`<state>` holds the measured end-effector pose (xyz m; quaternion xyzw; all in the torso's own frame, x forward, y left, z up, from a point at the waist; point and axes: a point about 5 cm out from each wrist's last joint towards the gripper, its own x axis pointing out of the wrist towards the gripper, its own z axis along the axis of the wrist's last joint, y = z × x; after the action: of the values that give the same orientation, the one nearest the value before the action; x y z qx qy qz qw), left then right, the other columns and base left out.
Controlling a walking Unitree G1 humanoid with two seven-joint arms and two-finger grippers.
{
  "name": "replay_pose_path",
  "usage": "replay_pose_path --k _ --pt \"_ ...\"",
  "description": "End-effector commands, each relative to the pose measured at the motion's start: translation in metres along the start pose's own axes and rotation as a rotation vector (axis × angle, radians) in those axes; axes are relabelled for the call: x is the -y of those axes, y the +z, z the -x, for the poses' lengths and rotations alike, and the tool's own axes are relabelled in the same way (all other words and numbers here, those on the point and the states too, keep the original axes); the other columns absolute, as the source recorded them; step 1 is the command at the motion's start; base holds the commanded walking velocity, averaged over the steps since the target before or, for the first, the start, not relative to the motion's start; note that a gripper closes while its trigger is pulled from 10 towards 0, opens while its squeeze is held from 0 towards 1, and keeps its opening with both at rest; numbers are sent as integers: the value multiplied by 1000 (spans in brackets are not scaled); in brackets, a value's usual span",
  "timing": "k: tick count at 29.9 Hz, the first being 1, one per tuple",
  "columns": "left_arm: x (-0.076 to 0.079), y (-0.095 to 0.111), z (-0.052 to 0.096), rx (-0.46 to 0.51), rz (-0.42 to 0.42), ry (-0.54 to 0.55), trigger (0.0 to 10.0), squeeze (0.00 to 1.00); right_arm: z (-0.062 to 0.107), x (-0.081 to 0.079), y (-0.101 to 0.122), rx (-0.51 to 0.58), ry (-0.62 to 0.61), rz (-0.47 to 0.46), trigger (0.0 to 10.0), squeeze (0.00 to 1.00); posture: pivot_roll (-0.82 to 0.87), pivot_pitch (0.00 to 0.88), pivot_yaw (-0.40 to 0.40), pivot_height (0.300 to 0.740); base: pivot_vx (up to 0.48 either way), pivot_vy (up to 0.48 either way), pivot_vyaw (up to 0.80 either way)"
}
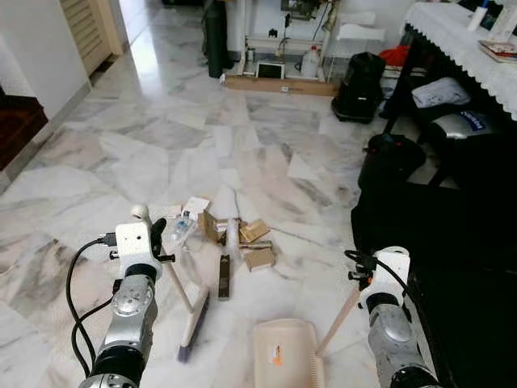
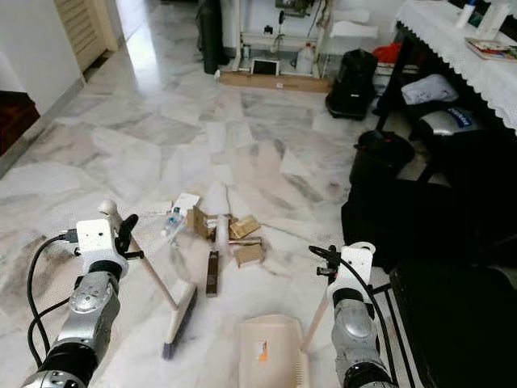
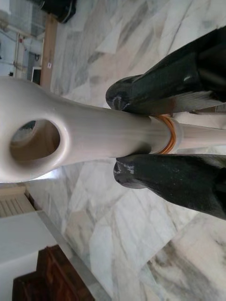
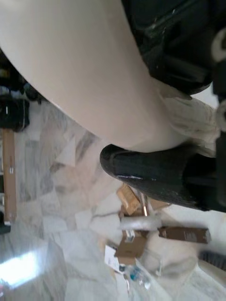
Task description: Sweep floor
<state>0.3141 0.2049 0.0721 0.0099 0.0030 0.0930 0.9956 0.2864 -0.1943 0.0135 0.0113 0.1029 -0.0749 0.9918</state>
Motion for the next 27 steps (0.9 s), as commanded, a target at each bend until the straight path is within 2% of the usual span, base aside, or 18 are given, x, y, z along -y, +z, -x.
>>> replay_pose_path --k 1,6,27 --pt "-2 4 -3 13 -8 8 10000 0 -3 0 4 11 -5 -8 10000 0 -29 29 -64 740 0 405 0" --pt "-2 4 -3 10 -10 6 10000 0 -3 0 4 10 -4 -10 10000 0 -31 35 -64 740 0 409 0" --pt "-1 6 -4 20 -26 -14 10000 0 -2 -5 3 5 4 -20 10000 0 -28 48 -59 740 0 0 0"
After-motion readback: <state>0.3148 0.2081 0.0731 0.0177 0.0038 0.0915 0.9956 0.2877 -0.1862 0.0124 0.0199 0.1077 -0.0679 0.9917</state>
